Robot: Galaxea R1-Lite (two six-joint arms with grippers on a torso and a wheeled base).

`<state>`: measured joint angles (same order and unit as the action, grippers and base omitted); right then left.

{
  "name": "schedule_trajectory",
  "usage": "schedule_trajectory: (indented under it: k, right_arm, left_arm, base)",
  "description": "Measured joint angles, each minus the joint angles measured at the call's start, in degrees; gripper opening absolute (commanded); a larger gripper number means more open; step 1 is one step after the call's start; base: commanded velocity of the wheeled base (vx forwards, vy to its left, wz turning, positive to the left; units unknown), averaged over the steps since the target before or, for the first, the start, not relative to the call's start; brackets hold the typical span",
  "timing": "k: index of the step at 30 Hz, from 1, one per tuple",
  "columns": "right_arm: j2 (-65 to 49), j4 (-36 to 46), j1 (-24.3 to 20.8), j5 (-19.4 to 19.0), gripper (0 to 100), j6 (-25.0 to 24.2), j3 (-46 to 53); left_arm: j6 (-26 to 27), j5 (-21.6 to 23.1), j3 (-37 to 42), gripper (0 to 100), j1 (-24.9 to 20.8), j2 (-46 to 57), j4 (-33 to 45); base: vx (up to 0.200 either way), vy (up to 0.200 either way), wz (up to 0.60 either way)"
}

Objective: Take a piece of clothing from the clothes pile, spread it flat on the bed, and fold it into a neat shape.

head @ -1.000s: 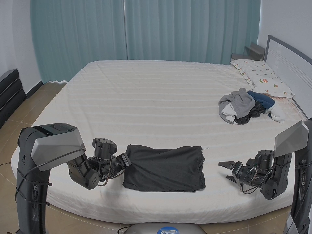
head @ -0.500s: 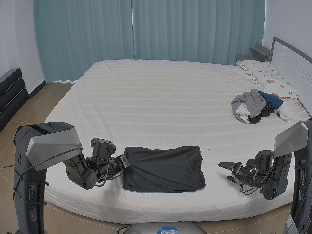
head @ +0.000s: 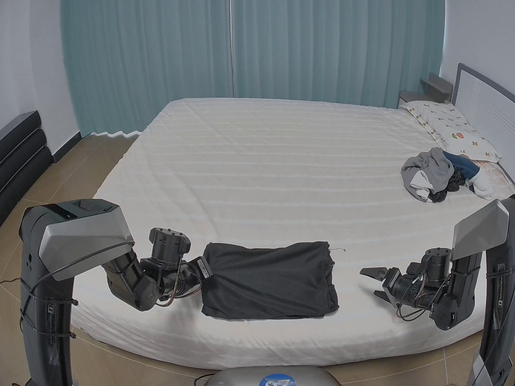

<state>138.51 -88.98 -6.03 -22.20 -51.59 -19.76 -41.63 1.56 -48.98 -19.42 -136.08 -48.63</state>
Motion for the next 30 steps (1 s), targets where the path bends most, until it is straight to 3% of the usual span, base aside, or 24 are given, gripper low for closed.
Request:
schedule_trajectory:
  k: [8, 20, 21, 30]
  right_arm:
    - [0.00, 0.00, 0.00, -0.02, 100, 0.00, -0.02]
    - [0.05, -0.02, -0.02, 0.00, 100, 0.50, 0.04]
    - [0.07, 0.02, -0.02, -0.02, 100, 0.60, 0.04]
    - [0.09, 0.00, 0.00, -0.02, 100, 0.68, 0.09]
  left_arm:
    - [-0.09, 0.00, -0.44, 0, -0.10, 0.52, 2.49]
    - [-0.35, 0.35, 0.09, 0, -0.28, 0.72, 2.51]
    - [-0.38, 0.35, 0.17, 100, -0.30, 0.77, 2.54]
    - [-0.40, 0.35, 0.28, 100, -0.01, 0.80, 2.43]
  base:
    - [0.000, 0.200, 0.00]
    - [0.000, 0.000, 0.00]
    - [0.000, 0.000, 0.00]
    - [0.000, 0.000, 0.00]
